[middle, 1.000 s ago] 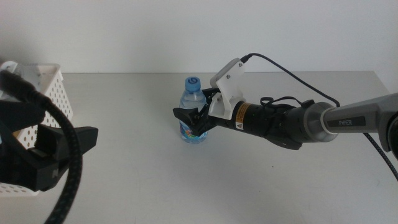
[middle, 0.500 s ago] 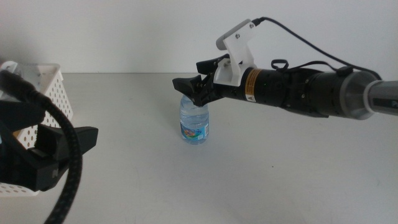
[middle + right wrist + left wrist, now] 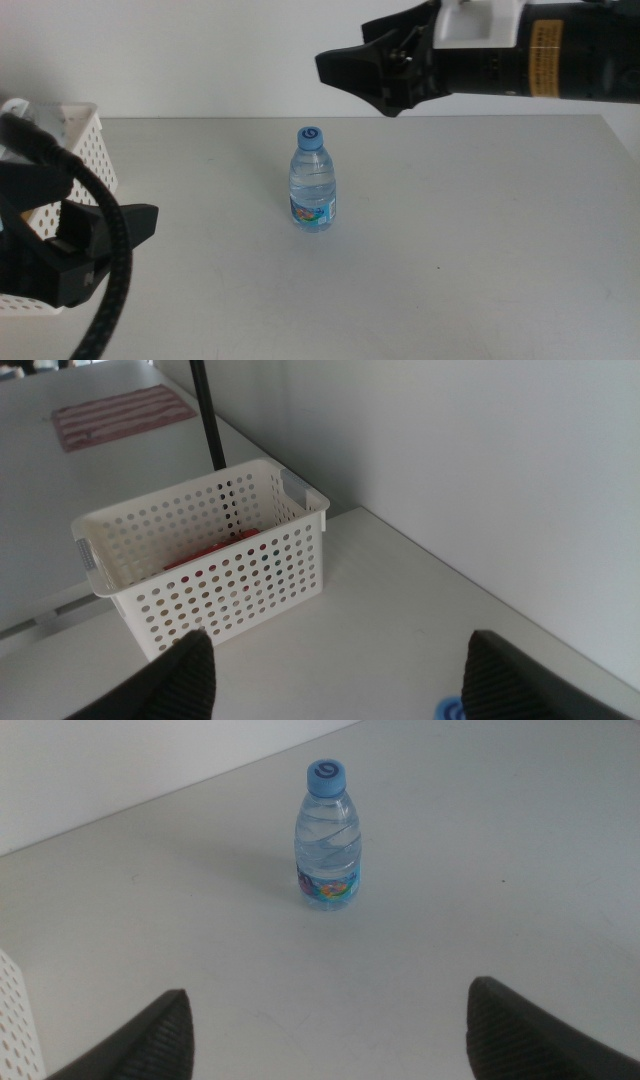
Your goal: Use arms to grab the bottles and put them into the dustbin to the left of the table.
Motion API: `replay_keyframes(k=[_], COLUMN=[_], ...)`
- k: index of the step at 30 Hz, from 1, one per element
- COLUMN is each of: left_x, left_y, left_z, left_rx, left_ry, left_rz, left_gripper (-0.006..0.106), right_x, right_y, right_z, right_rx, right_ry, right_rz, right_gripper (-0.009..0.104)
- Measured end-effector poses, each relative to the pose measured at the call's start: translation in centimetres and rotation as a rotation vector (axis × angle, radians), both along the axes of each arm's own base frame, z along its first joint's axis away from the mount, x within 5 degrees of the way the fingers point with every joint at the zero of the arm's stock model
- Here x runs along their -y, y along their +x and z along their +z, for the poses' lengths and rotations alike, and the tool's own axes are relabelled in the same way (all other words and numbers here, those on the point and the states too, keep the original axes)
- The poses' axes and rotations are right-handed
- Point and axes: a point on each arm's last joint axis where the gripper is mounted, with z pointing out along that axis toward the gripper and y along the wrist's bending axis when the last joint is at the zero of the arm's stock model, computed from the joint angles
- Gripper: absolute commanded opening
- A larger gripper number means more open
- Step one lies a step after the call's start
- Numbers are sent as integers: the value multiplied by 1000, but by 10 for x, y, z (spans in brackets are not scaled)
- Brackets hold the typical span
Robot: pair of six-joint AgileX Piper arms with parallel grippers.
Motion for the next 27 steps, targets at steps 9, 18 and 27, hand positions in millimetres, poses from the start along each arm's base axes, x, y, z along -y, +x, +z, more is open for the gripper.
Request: replay_keyframes(k=[9,18,27], left_x=[0,0,0], left_y=[0,0,0], left_z=[0,0,0], left_rx=[-1,-1,-1], left_ry=[0,0,0], left_rz=[0,0,0], left_gripper=[94,94,94], right_x=[55,73,77], right_y=[-60,-107,-128], right_z=[-31,-79,-70], right_rx=[-54,-73,-75], right_ry=[124,157,-63], right_rz=[-133,-416,-406], right_gripper=[63,61,58])
